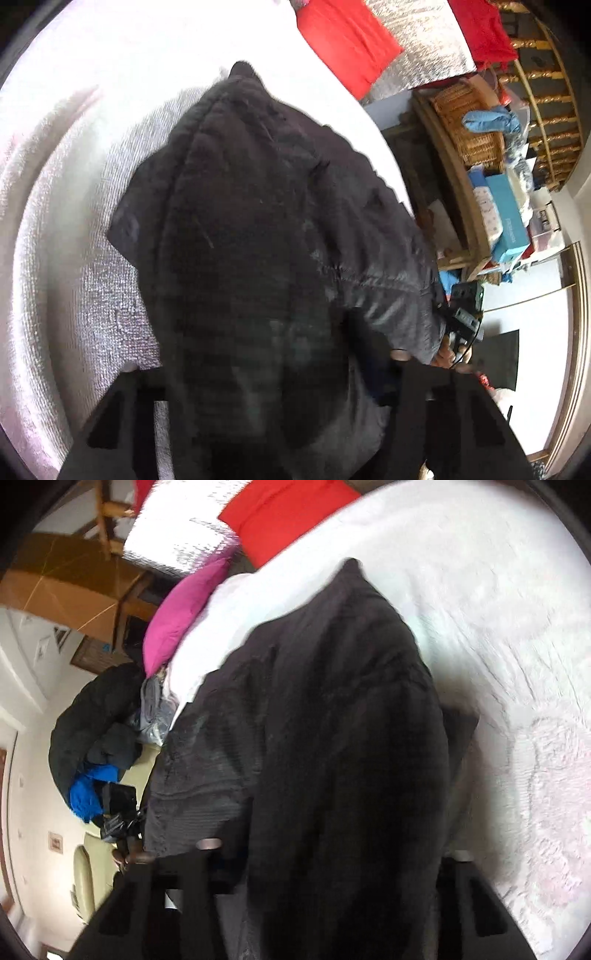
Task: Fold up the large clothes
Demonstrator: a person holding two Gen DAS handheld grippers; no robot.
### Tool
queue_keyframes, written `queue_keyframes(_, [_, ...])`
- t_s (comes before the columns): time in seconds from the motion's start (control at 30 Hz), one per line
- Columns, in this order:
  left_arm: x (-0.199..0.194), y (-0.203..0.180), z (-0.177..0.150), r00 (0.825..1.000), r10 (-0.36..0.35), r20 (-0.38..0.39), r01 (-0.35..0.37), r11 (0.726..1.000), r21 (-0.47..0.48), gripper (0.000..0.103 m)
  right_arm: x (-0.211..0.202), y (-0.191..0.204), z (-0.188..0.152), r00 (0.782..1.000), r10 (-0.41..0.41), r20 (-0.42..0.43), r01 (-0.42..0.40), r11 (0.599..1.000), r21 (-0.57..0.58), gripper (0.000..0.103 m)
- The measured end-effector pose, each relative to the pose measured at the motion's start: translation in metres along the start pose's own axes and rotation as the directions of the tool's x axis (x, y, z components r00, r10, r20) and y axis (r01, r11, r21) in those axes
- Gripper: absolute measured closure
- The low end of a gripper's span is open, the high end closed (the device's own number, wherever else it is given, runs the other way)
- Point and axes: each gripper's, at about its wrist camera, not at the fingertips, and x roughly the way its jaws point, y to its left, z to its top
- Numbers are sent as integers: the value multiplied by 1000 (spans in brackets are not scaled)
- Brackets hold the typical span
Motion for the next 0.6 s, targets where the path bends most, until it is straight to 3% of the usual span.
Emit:
queue_keyframes(0.13, [-12,-28,-1,998,-26,59,22,998,61,66,-12,23,1,998,-37,41,39,998,-54,68])
queue_keyframes(0.33, [-31,-54,-6,993,-53,103,43,994,96,70,-39,51,-4,993,-5,115,18,993,-114,71])
queue_keyframes(0.47, [-38,-56,-15,991,-61,115,49,993,106,70,-50,49,-10,992,12,127,3,993,-120,71])
queue_keyframes(0.6, [-28,-19,-20,998,41,47,-42,999,15,64,-35,25,-11,997,-24,70,28,998,-54,71])
